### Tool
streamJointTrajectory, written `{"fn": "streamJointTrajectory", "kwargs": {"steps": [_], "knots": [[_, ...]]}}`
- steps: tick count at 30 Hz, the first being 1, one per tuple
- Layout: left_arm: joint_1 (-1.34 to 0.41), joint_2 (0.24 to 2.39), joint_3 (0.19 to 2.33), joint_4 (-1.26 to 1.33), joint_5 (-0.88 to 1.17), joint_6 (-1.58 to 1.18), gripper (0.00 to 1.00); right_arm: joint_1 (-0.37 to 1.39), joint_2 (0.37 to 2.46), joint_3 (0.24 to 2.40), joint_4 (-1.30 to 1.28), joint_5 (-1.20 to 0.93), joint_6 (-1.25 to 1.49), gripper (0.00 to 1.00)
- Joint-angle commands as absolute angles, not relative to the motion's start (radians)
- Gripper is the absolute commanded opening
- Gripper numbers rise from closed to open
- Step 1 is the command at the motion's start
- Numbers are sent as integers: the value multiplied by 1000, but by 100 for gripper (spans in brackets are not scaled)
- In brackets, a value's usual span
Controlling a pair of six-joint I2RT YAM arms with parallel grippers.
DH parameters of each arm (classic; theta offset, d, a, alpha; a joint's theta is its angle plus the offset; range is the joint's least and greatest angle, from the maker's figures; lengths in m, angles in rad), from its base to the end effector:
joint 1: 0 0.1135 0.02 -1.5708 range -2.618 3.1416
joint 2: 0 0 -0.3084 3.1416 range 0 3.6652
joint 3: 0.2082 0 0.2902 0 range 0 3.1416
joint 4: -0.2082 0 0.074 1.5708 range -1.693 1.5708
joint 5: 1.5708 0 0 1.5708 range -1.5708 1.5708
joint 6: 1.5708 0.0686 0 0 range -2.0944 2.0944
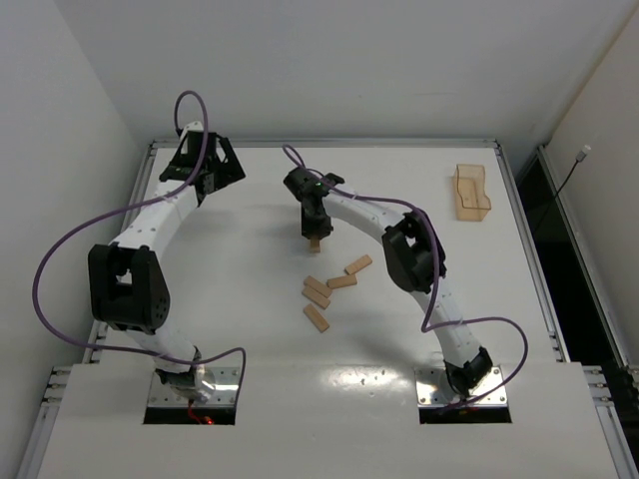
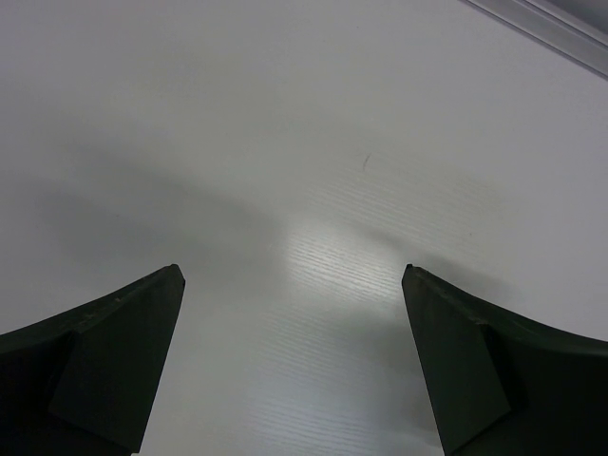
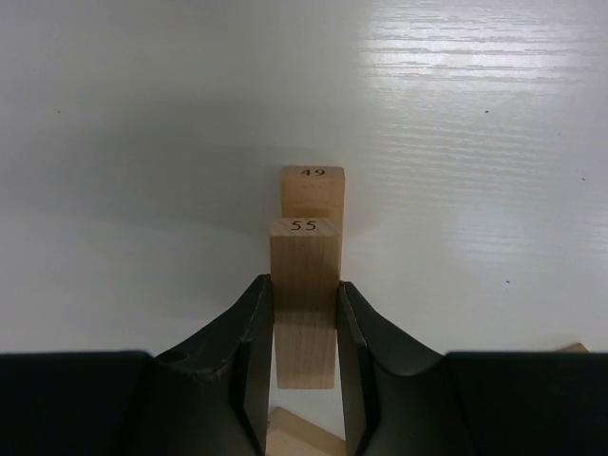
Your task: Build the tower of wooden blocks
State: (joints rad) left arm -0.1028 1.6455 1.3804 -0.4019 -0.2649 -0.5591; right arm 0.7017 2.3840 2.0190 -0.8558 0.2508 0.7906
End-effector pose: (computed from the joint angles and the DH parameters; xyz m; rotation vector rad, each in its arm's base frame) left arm 0.4424 -0.0276 0.3178 -0.6382 2.1174 -0.0700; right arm 0.4531 0.3607 0.1482 0.1812 2.7104 0.0745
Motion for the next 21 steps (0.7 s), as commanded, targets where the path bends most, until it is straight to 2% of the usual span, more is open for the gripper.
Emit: {"fn": "streamJointTrajectory", "kwargs": {"steps": [1, 21], "knots": [[-92, 1654, 1419, -373, -250, -554, 99, 696, 2401, 2071, -816, 262, 781, 0], [-74, 1684, 1419, -364, -210, -563, 96, 669, 2448, 2062, -778, 236, 735, 0]]}}
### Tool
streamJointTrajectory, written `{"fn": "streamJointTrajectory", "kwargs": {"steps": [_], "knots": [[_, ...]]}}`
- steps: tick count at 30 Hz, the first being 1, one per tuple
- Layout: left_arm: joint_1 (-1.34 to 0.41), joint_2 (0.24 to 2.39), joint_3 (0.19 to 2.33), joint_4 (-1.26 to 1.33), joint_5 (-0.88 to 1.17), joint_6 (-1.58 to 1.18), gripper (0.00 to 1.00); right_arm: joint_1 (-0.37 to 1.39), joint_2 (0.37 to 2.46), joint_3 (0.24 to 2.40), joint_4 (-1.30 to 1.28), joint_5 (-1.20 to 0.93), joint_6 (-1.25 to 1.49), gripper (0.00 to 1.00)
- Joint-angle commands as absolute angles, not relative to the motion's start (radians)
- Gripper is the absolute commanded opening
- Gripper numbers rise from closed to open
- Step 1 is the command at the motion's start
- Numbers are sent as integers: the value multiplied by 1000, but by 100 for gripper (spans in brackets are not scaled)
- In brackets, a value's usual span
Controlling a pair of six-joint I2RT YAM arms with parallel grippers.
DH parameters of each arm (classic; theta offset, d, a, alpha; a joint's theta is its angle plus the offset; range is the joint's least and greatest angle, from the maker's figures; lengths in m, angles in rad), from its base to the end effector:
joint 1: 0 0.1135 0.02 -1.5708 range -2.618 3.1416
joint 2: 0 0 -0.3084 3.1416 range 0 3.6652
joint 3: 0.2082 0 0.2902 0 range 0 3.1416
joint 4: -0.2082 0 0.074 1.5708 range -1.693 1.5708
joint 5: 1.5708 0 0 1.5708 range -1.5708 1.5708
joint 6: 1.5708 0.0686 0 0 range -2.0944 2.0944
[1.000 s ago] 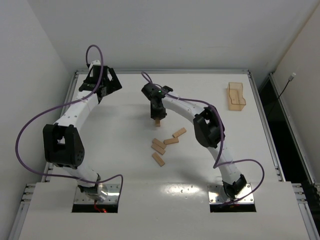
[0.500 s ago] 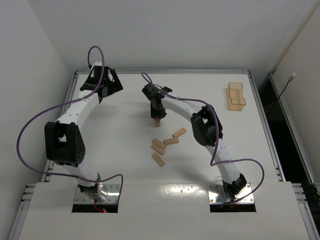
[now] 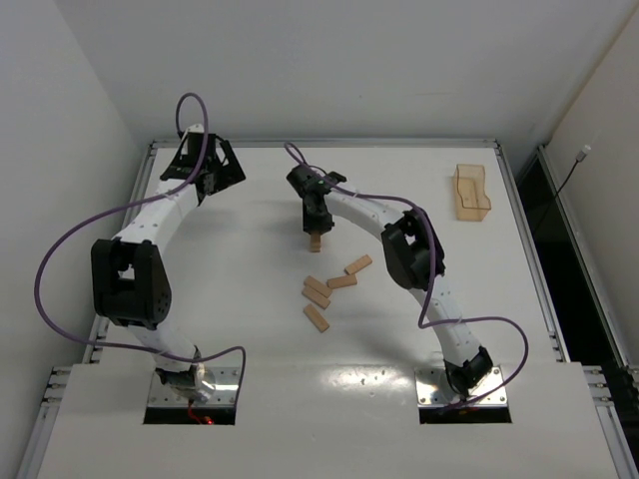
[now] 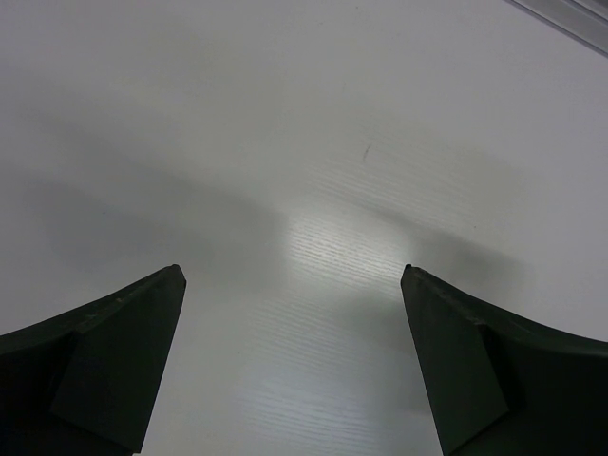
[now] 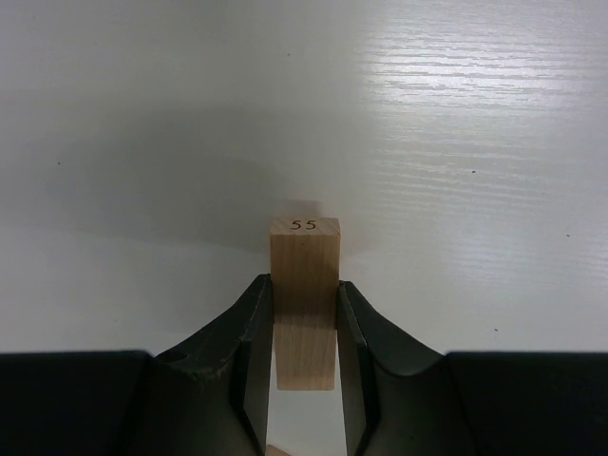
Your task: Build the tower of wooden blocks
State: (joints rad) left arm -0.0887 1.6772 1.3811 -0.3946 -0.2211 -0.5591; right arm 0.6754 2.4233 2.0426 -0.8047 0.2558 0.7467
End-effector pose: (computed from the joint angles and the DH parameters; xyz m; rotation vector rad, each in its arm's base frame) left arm 0.4500 -0.0249 0.3049 -0.6359 2.1514 -0.1000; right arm 0.4720 0.3559 0.1366 0.1630 2.6803 0.0803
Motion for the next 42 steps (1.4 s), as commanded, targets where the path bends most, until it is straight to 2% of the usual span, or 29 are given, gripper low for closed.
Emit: {"fn": "streamJointTrajectory", "kwargs": {"steps": [1, 4, 5, 7, 9, 11, 12, 13, 23, 30, 36, 38, 39, 42], "knots": [[-74, 1684, 1419, -364, -210, -563, 96, 669, 2448, 2062, -778, 236, 735, 0], [-65, 1684, 1419, -364, -210, -563, 96, 669, 2448, 2052, -778, 218, 735, 10], [-64, 1684, 1419, -364, -210, -563, 96, 669, 2448, 2052, -778, 206, 723, 22], [-64, 1684, 1419, -364, -210, -563, 96, 669, 2448, 2052, -769, 206, 723, 31], [-64, 1684, 1419, -364, -210, -563, 96, 669, 2448, 2052, -769, 195, 723, 47], [-64, 1684, 1419, -364, -210, -563, 96, 669, 2439, 2042, -769, 186, 723, 57], [-64, 1684, 1419, -364, -210, -563, 96, 669, 2439, 2042, -769, 186, 723, 66], [-64, 1684, 1419, -364, -210, -563, 96, 669, 2427, 2033, -758, 186, 723, 68], [-64, 1666, 1419, -364, -192, -572, 96, 698, 2286, 1864, -687, 189, 690, 71], [-64, 1618, 1367, -354, -192, -572, 96, 733, 2057, 1686, -545, 189, 555, 76], [-64, 1549, 1327, -344, -146, -557, 96, 764, 1800, 1571, -470, 68, 365, 76], [-74, 1540, 1318, -325, -66, -439, 96, 773, 1735, 1504, -460, 41, 214, 76], [-84, 1526, 1307, -325, 59, -389, 96, 773, 1685, 1476, -460, 22, 152, 74], [-170, 1548, 1353, -403, 223, -230, 93, 717, 1615, 1318, -451, 130, 0, 74]]}}
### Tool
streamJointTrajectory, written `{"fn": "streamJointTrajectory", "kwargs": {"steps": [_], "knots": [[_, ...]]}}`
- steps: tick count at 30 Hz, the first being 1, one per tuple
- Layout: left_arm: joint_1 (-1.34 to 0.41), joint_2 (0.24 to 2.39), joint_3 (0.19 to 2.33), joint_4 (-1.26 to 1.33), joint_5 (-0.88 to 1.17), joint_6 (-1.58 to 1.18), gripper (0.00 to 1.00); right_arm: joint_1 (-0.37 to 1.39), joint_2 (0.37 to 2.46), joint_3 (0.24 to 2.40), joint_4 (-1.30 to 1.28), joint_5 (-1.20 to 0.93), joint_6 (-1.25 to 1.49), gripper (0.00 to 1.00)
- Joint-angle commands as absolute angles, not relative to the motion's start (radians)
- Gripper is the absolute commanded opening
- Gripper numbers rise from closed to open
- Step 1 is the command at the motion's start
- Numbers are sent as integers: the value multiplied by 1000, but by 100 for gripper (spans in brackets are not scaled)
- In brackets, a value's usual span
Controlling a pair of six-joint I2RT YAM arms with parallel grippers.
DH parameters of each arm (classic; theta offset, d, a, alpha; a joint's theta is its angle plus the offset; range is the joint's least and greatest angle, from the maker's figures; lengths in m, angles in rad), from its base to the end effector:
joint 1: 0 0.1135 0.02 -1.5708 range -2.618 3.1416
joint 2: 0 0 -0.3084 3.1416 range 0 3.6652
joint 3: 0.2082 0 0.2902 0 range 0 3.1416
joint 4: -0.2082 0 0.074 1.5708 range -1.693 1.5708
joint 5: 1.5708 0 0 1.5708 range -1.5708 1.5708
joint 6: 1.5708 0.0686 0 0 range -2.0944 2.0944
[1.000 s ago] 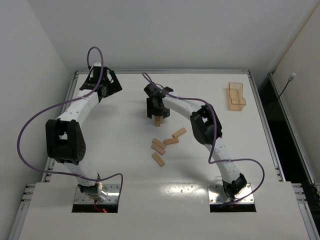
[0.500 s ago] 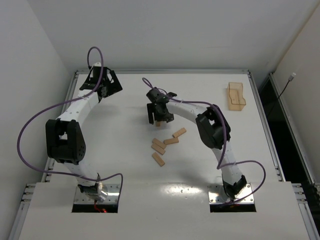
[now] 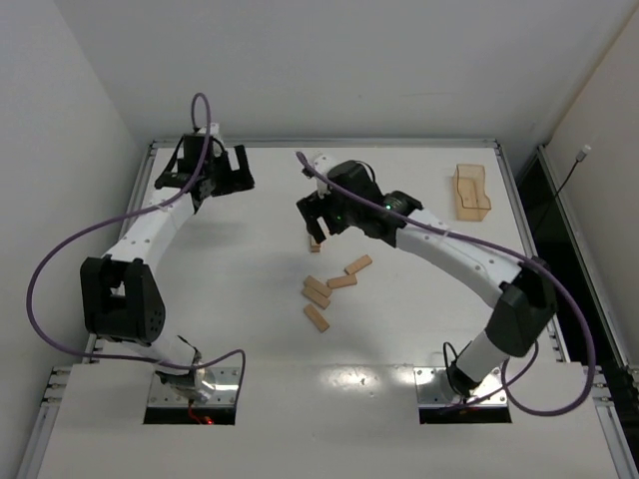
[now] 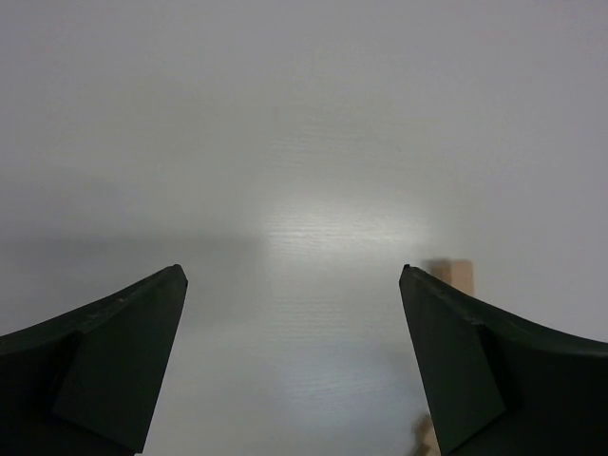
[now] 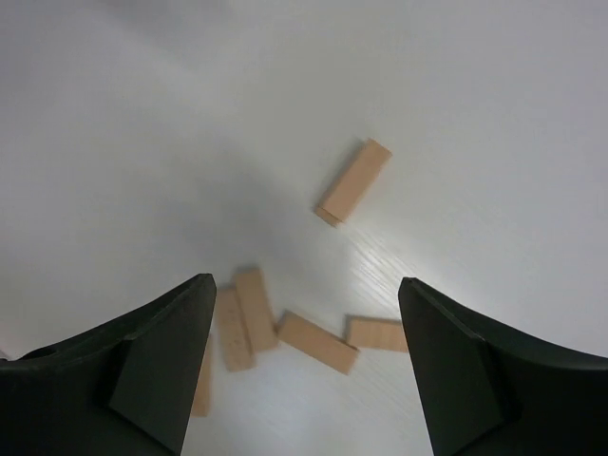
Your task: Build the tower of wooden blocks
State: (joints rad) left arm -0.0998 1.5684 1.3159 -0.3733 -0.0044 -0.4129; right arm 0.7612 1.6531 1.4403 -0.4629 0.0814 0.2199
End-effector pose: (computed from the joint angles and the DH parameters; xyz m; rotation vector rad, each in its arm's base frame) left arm 0.4227 -0.0420 0.3255 -0.3471 2.1834 -0.2818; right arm 0.3272 0.3040 0.3305 -0.5666 2.2090 0.4337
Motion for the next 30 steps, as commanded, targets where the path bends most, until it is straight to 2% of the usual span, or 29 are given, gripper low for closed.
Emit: {"fn": "streamJointTrajectory", "kwargs": {"steps": [1, 5, 8, 9, 10, 12, 14, 21, 30], "knots": [[-204, 1598, 1406, -438, 241, -203, 93, 671, 1570, 1278, -433, 179, -23, 74], [-426, 1678, 1451, -529, 171, -103, 89, 504, 1453, 1094, -393, 432, -48, 74], [-552, 1745, 1460, -549, 170, -94, 83, 334, 1399, 1055, -368, 512, -11, 74], [-583, 1765, 1471, -549, 161, -94, 78, 295, 1388, 1045, -368, 512, 4, 74], [-609, 1787, 1471, -560, 172, -94, 78, 258, 1379, 1045, -368, 503, 5, 74], [-679, 1851, 1495, -569, 172, -104, 69, 177, 1356, 1034, -388, 474, 18, 74], [-734, 1888, 1506, -569, 175, -104, 66, 126, 1356, 1034, -423, 425, 31, 74], [-827, 2002, 1517, -546, 146, -124, 64, 19, 1316, 1034, -456, 243, 69, 76], [-847, 2132, 1646, -525, 100, -115, 61, -74, 1316, 1034, -465, 124, 78, 76]]}}
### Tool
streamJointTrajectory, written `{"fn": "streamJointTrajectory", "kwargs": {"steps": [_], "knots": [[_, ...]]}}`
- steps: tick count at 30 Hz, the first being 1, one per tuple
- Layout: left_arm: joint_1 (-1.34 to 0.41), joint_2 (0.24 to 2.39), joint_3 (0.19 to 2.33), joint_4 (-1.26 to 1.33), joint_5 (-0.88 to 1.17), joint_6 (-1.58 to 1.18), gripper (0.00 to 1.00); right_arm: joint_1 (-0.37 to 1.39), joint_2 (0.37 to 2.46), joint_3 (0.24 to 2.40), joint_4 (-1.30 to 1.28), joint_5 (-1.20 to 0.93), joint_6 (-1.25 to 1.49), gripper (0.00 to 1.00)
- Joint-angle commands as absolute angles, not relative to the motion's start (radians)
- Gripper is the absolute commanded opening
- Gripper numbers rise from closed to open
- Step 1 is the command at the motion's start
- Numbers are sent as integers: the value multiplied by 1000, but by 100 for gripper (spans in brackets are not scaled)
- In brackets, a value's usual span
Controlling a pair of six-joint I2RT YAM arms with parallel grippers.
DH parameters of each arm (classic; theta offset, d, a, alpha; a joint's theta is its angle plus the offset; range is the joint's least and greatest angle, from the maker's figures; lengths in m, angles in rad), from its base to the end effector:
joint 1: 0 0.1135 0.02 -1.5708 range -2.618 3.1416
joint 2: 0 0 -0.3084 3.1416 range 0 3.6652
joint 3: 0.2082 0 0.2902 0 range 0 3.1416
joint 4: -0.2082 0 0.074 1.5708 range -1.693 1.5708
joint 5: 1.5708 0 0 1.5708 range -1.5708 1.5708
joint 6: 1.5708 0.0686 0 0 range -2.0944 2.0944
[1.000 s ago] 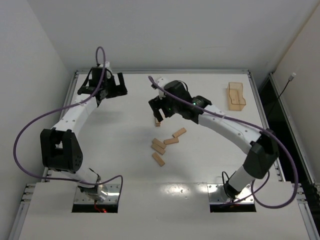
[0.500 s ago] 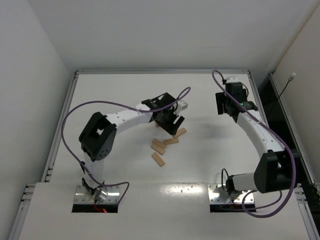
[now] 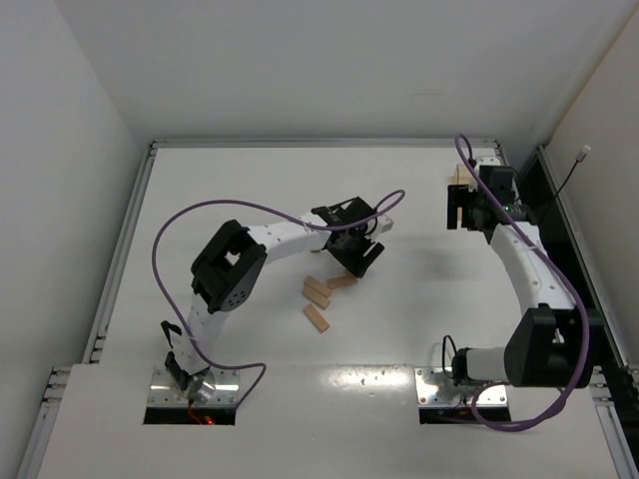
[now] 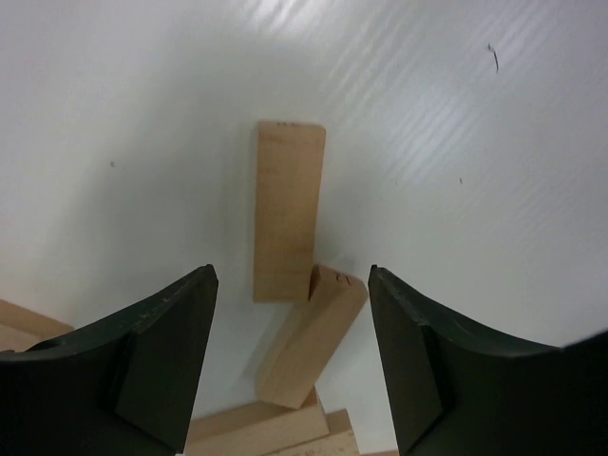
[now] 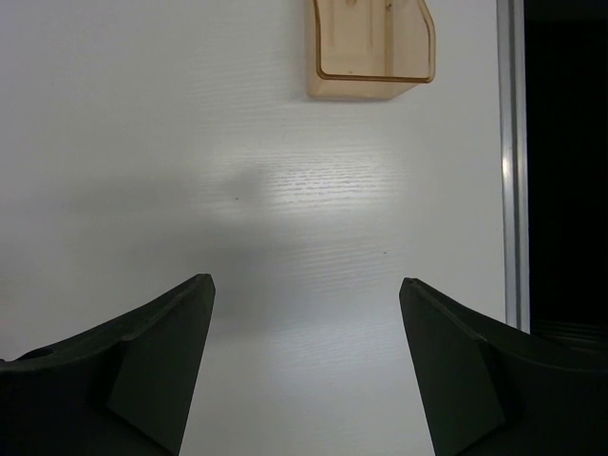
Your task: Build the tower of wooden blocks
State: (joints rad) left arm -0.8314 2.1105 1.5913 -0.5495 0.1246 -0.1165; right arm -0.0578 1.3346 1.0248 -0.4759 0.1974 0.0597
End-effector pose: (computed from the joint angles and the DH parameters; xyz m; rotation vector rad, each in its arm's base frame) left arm 0.3462 -0.3923 0.1647 0.9898 2.5259 -0.4681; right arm 0.3351 -0.0329 0.2840 0.2339 2.3373 -0.2315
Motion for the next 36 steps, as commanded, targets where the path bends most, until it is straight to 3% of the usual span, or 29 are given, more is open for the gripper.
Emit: {"fn": "streamJointTrajectory", "kwargs": {"steps": [1, 7, 13, 15, 16, 17, 18, 21, 25, 31, 36], "knots": [[-847, 2143, 1669, -525, 100, -106, 61, -74, 1316, 1034, -465, 115, 78, 76], [-856, 2218, 1710, -525, 89, -88, 61, -95, 1307, 1025, -465, 83, 78, 76], [-856, 2252, 1701, -514, 78, -87, 43, -95, 1318, 1025, -474, 65, 78, 76], [-867, 2252, 1690, -514, 60, -100, 33, -95, 1327, 1025, -474, 55, 78, 76], [-867, 2263, 1690, -505, 48, -100, 24, -95, 1327, 1025, -474, 55, 78, 76], [-867, 2263, 1690, -505, 38, -109, 6, -95, 1327, 1025, -474, 55, 78, 76], [-867, 2263, 1690, -514, 26, -129, 0, -95, 1336, 1025, -474, 55, 78, 76], [-867, 2221, 1664, -503, -41, -185, 0, -95, 1345, 1034, -474, 55, 87, 76], [-888, 2128, 1678, -537, -326, -338, 0, -84, 1368, 1034, -474, 37, 97, 76], [-897, 2013, 1733, -626, -563, -560, 0, -84, 1428, 1080, -494, 3, 107, 76], [-864, 1987, 1787, -678, -629, -627, 0, -84, 1473, 1101, -505, -18, 117, 76]]}}
